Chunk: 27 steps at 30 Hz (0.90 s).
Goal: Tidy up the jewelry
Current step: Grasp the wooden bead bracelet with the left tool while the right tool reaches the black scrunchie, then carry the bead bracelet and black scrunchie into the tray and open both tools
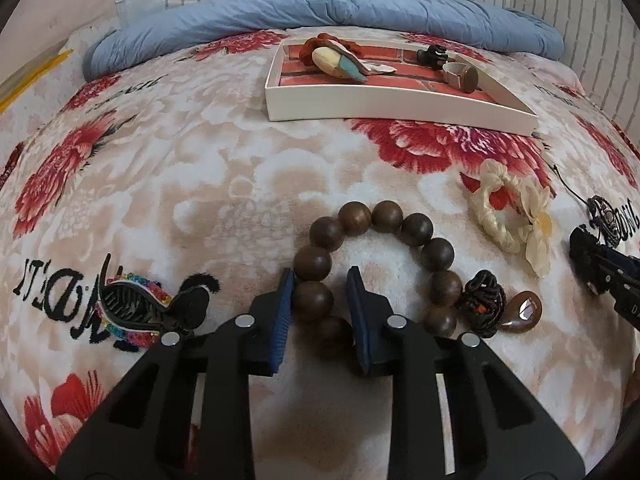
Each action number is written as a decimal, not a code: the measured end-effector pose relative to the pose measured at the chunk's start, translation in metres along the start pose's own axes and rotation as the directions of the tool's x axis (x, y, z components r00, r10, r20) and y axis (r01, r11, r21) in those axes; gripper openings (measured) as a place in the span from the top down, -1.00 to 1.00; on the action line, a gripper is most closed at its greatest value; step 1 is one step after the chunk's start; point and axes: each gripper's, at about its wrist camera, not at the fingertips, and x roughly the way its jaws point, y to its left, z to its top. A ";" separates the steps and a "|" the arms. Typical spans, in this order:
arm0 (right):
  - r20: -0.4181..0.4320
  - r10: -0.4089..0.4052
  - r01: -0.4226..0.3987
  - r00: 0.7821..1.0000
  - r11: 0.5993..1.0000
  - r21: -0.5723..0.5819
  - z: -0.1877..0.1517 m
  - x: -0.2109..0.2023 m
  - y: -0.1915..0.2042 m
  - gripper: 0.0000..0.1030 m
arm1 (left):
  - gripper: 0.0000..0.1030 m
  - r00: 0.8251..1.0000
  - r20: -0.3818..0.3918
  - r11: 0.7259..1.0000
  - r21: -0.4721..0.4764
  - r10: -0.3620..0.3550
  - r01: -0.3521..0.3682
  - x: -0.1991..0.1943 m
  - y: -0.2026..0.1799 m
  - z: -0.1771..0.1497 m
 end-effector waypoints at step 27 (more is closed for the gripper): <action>0.110 0.102 -0.094 0.989 0.993 -0.072 0.014 -0.032 0.012 0.72 | 0.65 0.996 0.083 0.999 -0.012 -0.043 0.044 -0.029 0.002 0.006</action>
